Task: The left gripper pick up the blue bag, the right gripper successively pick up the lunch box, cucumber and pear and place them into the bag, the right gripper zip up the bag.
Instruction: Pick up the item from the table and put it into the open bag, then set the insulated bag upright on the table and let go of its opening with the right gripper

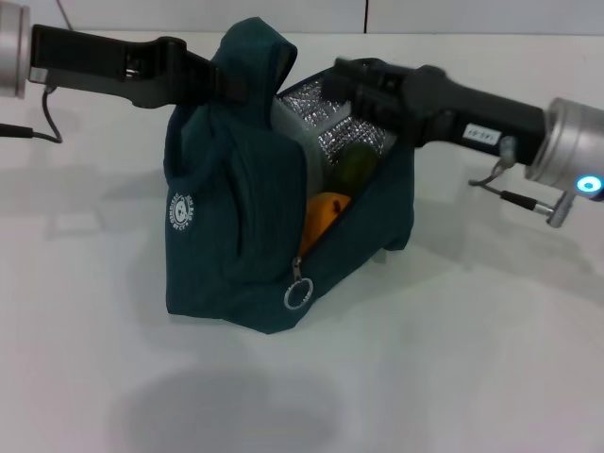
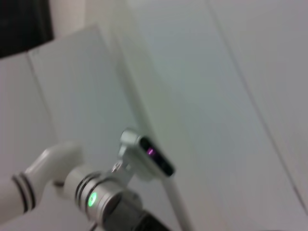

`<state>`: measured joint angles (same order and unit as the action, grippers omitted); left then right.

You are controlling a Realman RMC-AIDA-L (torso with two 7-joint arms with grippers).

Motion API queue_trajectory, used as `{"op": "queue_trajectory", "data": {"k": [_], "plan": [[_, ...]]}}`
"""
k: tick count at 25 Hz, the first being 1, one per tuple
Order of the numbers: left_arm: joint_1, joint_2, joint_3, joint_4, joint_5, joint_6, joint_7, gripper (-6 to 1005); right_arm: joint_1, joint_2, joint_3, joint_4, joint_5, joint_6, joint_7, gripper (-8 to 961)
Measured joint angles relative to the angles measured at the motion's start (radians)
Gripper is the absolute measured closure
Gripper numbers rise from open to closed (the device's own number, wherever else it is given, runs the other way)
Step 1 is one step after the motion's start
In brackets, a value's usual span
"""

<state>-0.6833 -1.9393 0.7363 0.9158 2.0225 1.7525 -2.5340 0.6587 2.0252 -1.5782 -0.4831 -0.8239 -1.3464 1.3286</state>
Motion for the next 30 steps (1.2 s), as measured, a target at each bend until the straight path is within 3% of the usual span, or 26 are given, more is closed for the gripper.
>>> {"op": "queue_trajectory", "data": {"k": [6,10,12,13,17,30], "plan": [[0.005,-0.002,0.0,0.0,-0.003,-0.001,0.014,959,-0.102,-0.014,0.008,0.007,0.147,-0.018,0.131,656],[0.009,-0.006,0.0,0.0,-0.004,-0.001,0.023,959,-0.193,-0.021,0.052,0.052,0.176,-0.029,0.348,571],[0.008,-0.007,0.0,0.0,-0.006,-0.001,0.024,958,-0.217,-0.022,0.058,0.089,0.173,-0.036,0.428,369],[0.007,-0.007,0.0,0.0,-0.006,-0.001,0.025,958,-0.224,-0.021,0.057,0.12,0.171,-0.04,0.475,339],[0.002,-0.008,0.001,0.0,-0.008,-0.002,0.027,958,-0.196,-0.014,0.048,0.226,0.169,-0.038,0.558,218],[-0.014,-0.012,0.009,0.0,-0.012,-0.003,0.036,959,-0.045,0.002,-0.07,0.25,0.169,0.066,0.608,223]]}}
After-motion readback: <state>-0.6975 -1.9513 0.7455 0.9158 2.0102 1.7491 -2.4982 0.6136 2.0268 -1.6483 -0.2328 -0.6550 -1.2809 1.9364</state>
